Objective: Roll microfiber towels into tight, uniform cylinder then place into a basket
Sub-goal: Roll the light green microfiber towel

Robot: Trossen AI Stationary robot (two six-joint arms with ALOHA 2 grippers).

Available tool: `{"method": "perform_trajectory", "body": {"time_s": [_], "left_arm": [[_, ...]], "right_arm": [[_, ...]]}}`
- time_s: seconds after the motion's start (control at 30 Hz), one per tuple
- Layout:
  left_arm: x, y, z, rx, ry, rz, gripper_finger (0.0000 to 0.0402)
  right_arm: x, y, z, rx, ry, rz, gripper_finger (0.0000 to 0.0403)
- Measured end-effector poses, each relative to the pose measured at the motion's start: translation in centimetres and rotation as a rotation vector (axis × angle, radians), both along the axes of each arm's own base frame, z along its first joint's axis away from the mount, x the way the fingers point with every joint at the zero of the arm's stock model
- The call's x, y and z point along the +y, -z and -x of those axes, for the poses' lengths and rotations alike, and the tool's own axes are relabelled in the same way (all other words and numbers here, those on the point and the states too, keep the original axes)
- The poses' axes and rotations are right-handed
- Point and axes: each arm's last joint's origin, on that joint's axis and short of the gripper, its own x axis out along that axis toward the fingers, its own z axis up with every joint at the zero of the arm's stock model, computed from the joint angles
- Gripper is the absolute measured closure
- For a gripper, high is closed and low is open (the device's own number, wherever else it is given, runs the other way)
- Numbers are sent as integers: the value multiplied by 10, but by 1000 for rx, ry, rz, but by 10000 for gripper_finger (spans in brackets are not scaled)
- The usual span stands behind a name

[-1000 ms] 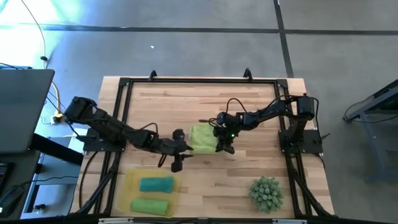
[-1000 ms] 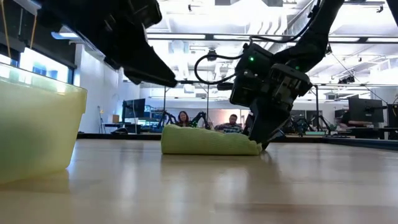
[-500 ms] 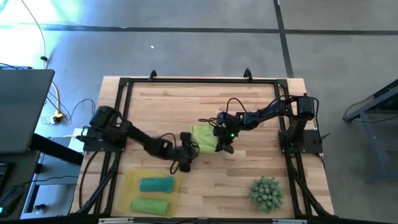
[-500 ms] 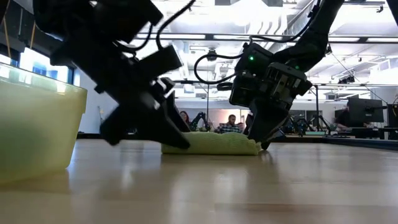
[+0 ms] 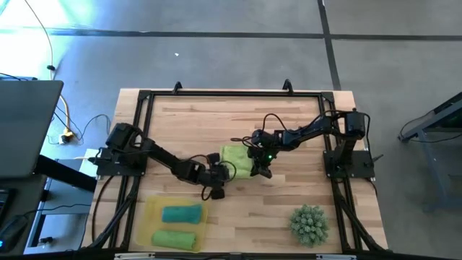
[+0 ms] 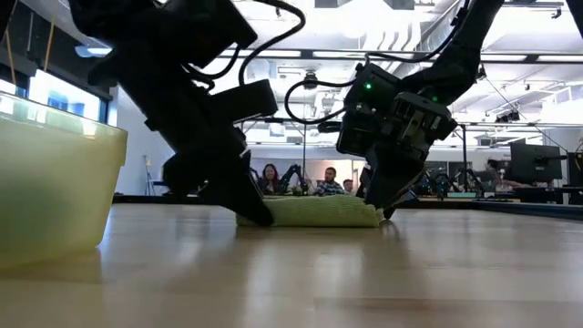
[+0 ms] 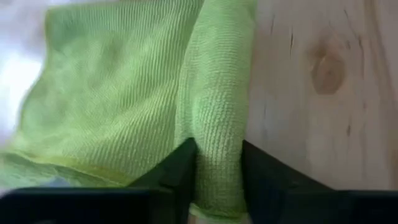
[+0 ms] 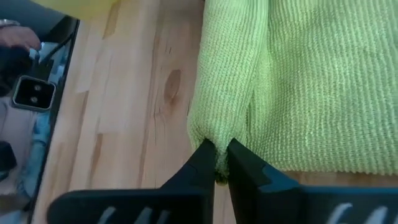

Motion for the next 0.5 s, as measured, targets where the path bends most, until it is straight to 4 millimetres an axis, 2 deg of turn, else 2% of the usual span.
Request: {"method": "perform_trajectory", "body": {"time_s": [0.17, 0.37, 0.5], "left_arm": [[12, 1, -1, -13, -97, 181, 385], [24, 1, -5, -17, -111, 376, 384], [34, 1, -6, -10, -119, 525, 394]], "right_arm": [[0, -4, 1, -57, -54, 59, 349], [-6, -28, 5, -106, -148, 150, 281], [2, -49, 12, -201, -282, 337, 267]]}}
